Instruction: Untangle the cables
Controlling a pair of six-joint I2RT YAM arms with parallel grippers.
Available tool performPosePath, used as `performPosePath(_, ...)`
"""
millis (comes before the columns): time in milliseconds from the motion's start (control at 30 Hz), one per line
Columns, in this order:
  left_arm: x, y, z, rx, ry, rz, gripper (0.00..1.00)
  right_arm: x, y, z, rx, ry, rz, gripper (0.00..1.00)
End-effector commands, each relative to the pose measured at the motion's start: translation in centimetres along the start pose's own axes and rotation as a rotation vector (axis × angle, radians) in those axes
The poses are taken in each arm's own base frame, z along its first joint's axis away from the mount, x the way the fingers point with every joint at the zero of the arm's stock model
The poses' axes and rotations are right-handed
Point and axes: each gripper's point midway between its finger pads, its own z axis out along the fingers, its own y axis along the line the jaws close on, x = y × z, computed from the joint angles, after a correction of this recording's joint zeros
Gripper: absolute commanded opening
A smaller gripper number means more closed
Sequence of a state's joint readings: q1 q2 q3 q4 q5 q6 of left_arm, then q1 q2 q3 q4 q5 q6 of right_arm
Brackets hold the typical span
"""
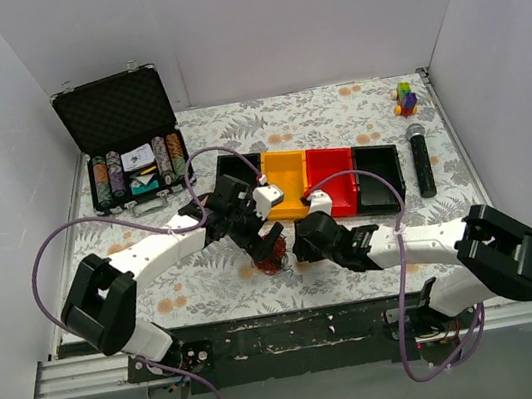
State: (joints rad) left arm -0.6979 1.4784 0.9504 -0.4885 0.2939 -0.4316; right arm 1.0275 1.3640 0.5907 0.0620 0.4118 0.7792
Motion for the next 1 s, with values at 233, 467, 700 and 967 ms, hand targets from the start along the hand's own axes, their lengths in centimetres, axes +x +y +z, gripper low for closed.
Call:
performPosePath(233,-1.1,1.1,2.0,-0.034,-0.037,0.015,0.98,-0.8,1.6,1.1,-0.080,-0.012,0.007,0.41)
performPosePath(467,0.0,1.7,2.6,-0.066,-0.017,0.021,0.49,-1.8,1.1,-1.6,-0.137,-0.073,0.015,0.51)
performPosePath(700,1.8,1.7,2.5,-0.087,0.011,0.007,0.32,-1.4,2.1,-2.0,-0.216,-0.071,-0.002,0.53)
performPosePath(967,2.6,1.7,2.1,-0.099,0.017,-0.015,0.31,-0.6,6.2,-2.3,-0.414,-0.065,-0.145,0.52)
